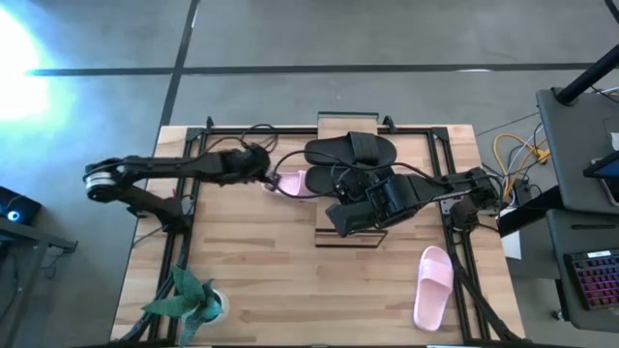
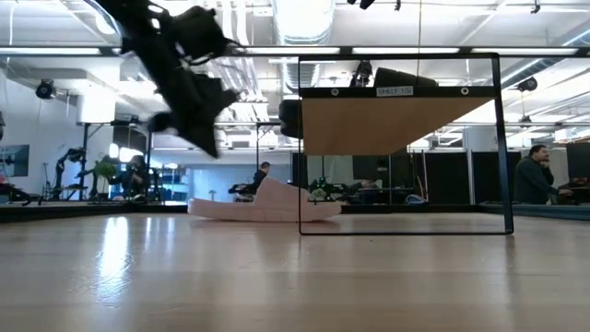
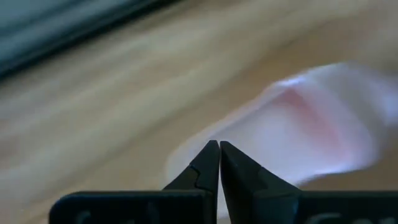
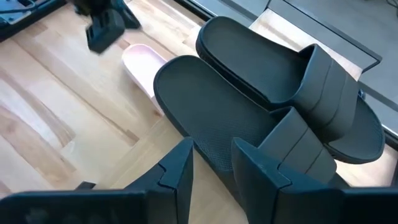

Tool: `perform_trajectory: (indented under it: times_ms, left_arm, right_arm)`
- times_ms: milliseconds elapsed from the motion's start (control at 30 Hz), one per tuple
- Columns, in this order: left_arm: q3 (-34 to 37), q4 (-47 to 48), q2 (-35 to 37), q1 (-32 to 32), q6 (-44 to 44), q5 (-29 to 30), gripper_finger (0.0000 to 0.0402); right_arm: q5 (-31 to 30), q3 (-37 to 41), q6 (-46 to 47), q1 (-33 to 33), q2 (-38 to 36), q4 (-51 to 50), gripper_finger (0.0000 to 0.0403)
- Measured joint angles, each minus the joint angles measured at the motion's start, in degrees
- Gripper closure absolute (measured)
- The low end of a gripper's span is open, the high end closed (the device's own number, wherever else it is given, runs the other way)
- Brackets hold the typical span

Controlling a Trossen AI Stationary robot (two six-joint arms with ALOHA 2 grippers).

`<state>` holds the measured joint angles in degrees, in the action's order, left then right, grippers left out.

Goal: Pick and place slides into the shelf
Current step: Put the left pink slide under the shelf

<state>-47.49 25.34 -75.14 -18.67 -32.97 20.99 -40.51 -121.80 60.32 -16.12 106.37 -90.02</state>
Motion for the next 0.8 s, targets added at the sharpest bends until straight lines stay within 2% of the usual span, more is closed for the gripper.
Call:
perform_trajectory:
  times_ms: [67, 200, 267, 400, 600, 800]
  left_arm:
    - [1.95, 4.60, 1.21, -2.45, 0.72, 0.97, 0.0402]
    - [6.29, 3.37, -0.70, -7.54, -1.23, -9.07, 0.0401]
    - [6.66, 3.30, -2.56, -7.97, -1.56, -9.98, 0.0401]
    - [5.18, 2.33, -6.49, -7.96, -1.14, -9.56, 0.0402]
    - [2.56, 0.18, -13.49, -7.61, -1.19, -12.90, 0.0402]
    - [-0.76, -1.91, -16.20, -5.90, -1.22, -14.85, 0.0402]
  right_arm:
    - [-0.02, 0.02, -0.05, 0.00, -0.02, 0.02, 0.0301]
    - [-0.42, 0.03, -0.12, 0.00, -0.01, 0.02, 0.0302]
    - [-0.51, 0.04, -0.14, 0.00, 0.00, 0.02, 0.0303]
    - [-0.57, 0.07, -0.33, 0.00, 0.00, 0.02, 0.0300]
    - [-0.55, 0.07, -0.67, 0.00, 0.00, 0.00, 0.0300]
    - [-0.48, 0.09, -0.97, 0.00, -0.02, 0.00, 0.0303]
